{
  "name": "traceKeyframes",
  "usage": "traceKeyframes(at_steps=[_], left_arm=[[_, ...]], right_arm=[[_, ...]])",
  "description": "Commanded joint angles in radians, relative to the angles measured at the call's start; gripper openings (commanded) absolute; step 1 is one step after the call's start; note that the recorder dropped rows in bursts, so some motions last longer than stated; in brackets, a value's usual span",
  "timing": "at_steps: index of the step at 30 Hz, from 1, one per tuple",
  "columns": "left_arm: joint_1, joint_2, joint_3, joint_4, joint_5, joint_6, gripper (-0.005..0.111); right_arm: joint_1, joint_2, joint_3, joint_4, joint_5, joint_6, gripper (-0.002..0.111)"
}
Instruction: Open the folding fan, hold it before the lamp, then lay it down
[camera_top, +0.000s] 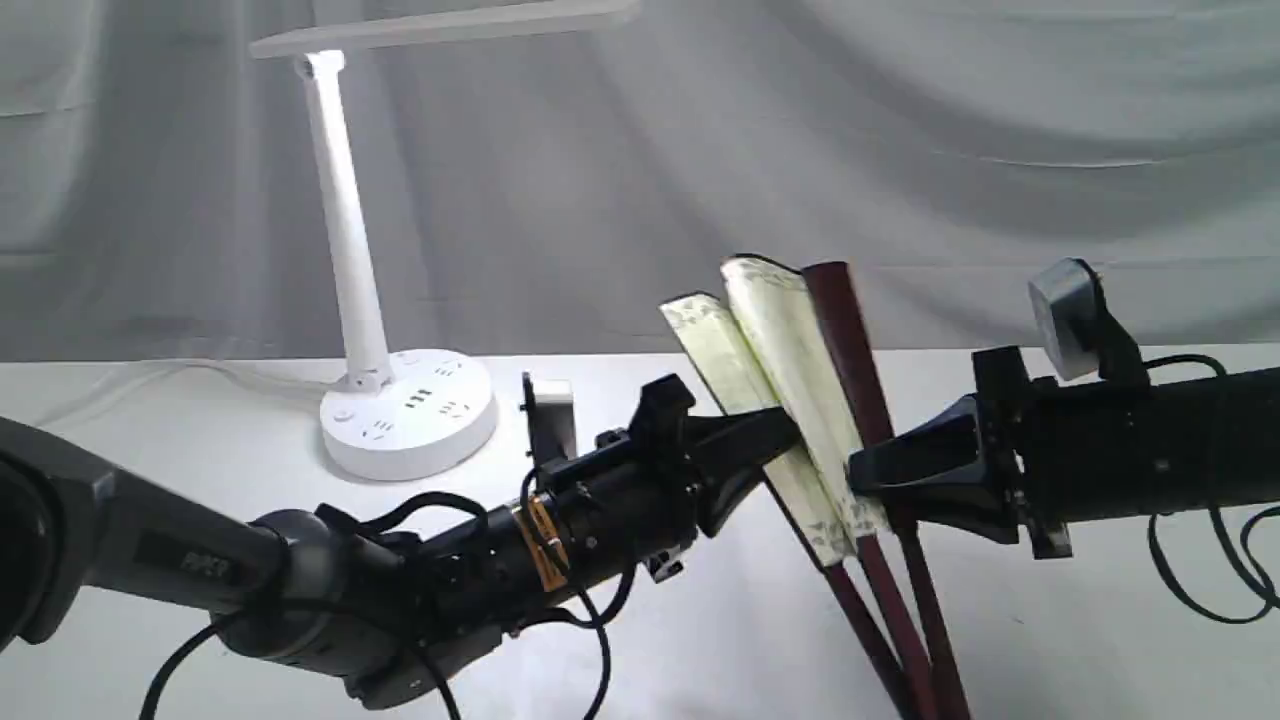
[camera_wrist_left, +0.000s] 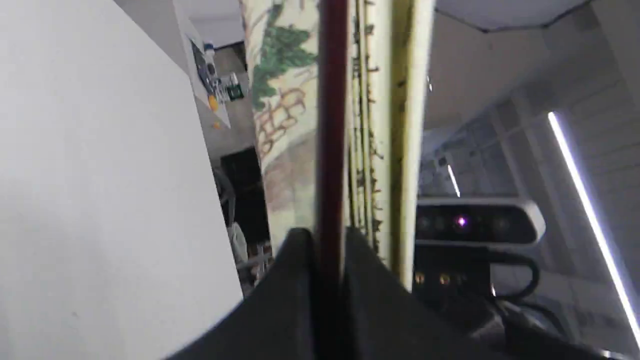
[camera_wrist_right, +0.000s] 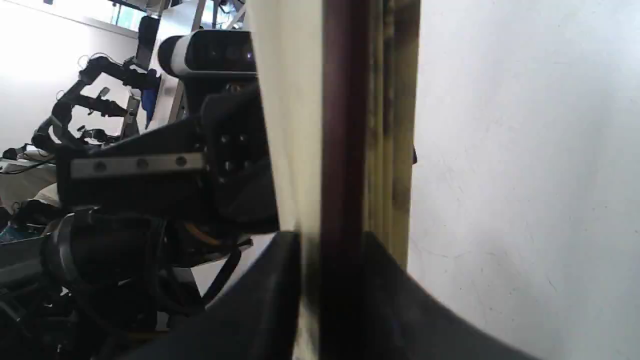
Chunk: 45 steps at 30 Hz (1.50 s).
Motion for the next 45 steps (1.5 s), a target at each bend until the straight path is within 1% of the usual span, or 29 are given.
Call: traceKeyframes(at_steps=[1, 4, 8, 15, 17, 20, 23, 25, 33, 42, 45], left_arm=[[0.001, -0.008, -0.007, 0.106, -0.029, -0.022, 0.000], [0.004, -0.008, -0.007, 0.119, -0.029, -0.042, 0.000], [0.004, -0.008, -0.007, 0.129, -0.029, -0.051, 0.000], [0.026, -0.008, -0.007, 0.133, -0.029, -0.060, 0.000], [0.029, -0.008, -0.007, 0.130, -0.029, -0.060, 0.000], [0.029, -0.008, -0.007, 0.115, -0.029, -0.077, 0.000], [0.029, -0.008, -0.007, 0.070, -0.029, -0.086, 0.000], [0.029, -0.008, -0.007, 0.042, -0.029, -0.086, 0.000], [0.029, -0.008, -0.007, -0.101, -0.029, -0.086, 0.000], [0.029, -0.008, -0.005, -0.213, -0.029, -0.078, 0.000], [0.029, -0.008, -0.005, -0.250, -0.029, -0.065, 0.000]], right_arm=[[0.006, -0.008, -0.001, 0.026, 0.013, -0.003, 0.030], [0.006, -0.008, -0.001, 0.046, 0.013, -0.003, 0.033], [0.006, -0.008, -0.001, 0.045, 0.013, -0.014, 0.033], [0.006, -0.008, -0.001, 0.050, 0.013, -0.045, 0.032], [0.006, -0.008, -0.001, 0.067, 0.013, -0.075, 0.029], [0.006, -0.008, -0.001, 0.088, 0.013, -0.099, 0.019], [0.006, -0.008, -0.001, 0.111, -0.014, -0.107, 0.005], [0.006, -0.008, -0.001, 0.121, -0.045, -0.107, 0.000], [0.006, 0.011, -0.001, 0.205, -0.126, -0.116, 0.000], [0.004, 0.076, -0.001, 0.307, -0.129, -0.133, 0.000], [-0.001, 0.082, -0.001, 0.315, -0.129, -0.143, 0.000]])
